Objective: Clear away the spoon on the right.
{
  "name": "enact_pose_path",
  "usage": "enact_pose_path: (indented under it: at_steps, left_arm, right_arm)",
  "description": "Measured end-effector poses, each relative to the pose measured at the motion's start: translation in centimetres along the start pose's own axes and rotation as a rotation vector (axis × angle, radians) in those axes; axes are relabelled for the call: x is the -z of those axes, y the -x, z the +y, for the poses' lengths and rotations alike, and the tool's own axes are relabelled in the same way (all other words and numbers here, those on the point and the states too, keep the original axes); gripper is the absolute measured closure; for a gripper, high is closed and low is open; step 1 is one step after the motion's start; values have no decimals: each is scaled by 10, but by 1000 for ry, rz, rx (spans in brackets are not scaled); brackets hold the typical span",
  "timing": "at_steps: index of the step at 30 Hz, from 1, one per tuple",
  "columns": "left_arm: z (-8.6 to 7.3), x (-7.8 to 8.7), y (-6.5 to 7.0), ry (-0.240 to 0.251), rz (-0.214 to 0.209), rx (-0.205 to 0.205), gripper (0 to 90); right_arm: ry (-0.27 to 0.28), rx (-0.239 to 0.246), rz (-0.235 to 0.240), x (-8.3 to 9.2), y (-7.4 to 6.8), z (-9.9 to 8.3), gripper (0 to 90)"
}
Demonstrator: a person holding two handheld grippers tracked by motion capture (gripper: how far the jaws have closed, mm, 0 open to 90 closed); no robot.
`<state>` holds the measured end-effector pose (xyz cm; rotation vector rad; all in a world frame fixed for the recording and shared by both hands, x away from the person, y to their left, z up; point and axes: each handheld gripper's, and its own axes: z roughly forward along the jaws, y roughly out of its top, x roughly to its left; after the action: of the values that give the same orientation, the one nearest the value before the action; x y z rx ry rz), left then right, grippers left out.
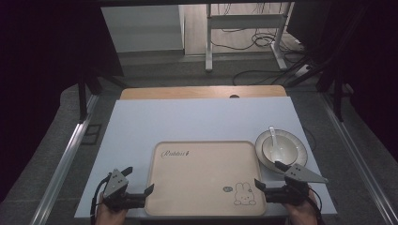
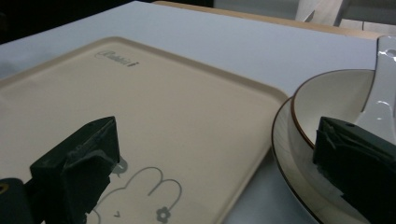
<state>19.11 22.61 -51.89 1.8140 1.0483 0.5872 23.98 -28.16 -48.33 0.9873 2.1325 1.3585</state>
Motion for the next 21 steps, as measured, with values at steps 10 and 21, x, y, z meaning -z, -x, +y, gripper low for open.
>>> enact_pose_path:
  at_steps: [10, 21]
  left_arm:
    - [-1, 2, -3, 18, 11, 23, 16]
    - [-1, 2, -3, 17, -4, 29, 17]
  right_arm:
    - [4, 35, 15, -2, -1, -2, 3]
    - [-36, 77, 13, -4, -5, -1, 9]
